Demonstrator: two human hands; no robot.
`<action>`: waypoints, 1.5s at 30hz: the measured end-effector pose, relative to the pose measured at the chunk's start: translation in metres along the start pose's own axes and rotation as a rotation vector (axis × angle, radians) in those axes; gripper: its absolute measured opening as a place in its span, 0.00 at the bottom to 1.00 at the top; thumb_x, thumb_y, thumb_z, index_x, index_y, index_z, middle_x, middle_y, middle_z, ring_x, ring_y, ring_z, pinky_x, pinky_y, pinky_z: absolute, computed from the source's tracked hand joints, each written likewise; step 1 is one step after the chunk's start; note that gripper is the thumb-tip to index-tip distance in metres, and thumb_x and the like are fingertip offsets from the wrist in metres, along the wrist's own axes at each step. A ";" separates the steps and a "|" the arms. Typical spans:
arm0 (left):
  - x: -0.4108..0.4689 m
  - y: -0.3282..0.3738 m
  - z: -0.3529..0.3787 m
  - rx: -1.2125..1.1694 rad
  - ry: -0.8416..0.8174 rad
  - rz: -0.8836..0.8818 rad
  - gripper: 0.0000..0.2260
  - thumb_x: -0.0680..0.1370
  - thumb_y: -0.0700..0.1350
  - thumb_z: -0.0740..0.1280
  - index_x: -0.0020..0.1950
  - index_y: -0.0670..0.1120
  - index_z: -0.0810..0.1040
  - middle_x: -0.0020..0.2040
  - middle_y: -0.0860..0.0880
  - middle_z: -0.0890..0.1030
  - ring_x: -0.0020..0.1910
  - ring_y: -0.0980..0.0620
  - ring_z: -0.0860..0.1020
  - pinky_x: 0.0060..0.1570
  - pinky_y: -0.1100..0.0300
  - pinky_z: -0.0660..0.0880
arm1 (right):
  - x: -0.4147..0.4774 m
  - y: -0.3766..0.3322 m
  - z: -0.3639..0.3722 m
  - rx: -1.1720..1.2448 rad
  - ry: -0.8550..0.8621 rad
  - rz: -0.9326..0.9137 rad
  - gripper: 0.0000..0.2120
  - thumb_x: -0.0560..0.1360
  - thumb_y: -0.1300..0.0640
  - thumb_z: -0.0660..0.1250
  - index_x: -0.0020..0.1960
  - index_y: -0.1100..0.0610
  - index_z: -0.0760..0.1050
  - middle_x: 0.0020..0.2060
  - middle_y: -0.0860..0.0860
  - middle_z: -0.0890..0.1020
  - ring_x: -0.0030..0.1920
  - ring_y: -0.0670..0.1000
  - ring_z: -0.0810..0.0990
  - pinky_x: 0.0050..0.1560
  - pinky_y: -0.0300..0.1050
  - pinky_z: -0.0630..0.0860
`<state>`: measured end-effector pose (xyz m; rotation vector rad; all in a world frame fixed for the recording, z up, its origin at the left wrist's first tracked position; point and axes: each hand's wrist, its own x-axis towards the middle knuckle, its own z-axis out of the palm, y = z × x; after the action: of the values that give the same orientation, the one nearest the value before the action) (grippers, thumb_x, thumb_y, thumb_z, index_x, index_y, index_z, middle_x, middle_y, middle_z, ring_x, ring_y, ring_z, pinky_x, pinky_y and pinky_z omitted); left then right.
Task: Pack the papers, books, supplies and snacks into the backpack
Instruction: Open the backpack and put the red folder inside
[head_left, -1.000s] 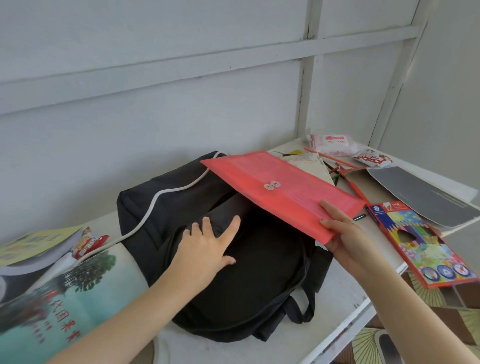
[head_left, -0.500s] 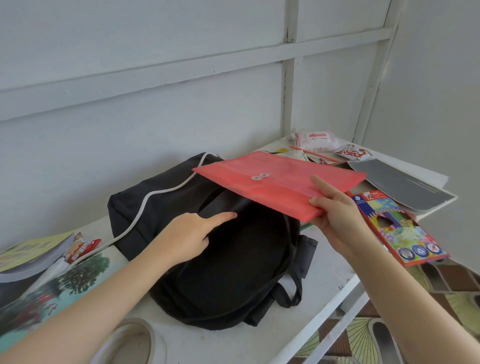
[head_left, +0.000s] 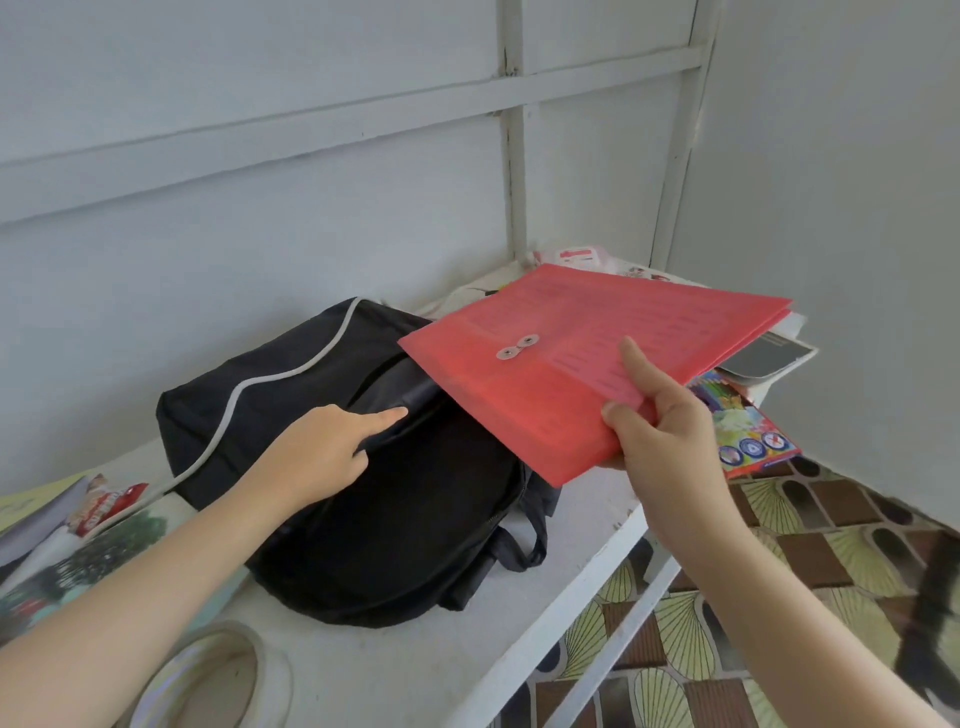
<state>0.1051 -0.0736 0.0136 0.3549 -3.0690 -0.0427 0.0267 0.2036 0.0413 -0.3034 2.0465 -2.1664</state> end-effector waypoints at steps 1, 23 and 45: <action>0.000 0.000 0.000 -0.014 0.005 -0.004 0.30 0.74 0.36 0.60 0.71 0.62 0.63 0.22 0.52 0.67 0.22 0.55 0.68 0.27 0.65 0.66 | -0.005 0.001 -0.001 -0.047 0.001 -0.010 0.26 0.78 0.69 0.58 0.72 0.50 0.64 0.57 0.63 0.74 0.48 0.69 0.76 0.46 0.65 0.78; -0.010 0.014 -0.018 -0.133 0.167 -0.069 0.27 0.71 0.33 0.64 0.66 0.55 0.74 0.38 0.48 0.81 0.28 0.59 0.71 0.32 0.63 0.65 | -0.074 -0.021 -0.030 -0.172 -0.061 -0.098 0.30 0.75 0.70 0.55 0.74 0.52 0.61 0.27 0.47 0.67 0.20 0.43 0.59 0.21 0.33 0.58; -0.022 0.026 -0.036 -0.085 0.278 -0.119 0.24 0.73 0.32 0.62 0.65 0.52 0.75 0.24 0.55 0.68 0.25 0.57 0.65 0.36 0.60 0.64 | -0.121 -0.008 -0.037 -0.303 -0.290 -0.010 0.29 0.75 0.68 0.55 0.74 0.52 0.61 0.21 0.39 0.72 0.20 0.42 0.63 0.22 0.33 0.62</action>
<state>0.1219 -0.0438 0.0494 0.4924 -2.7593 -0.1181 0.1350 0.2698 0.0421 -0.6229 2.1943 -1.6905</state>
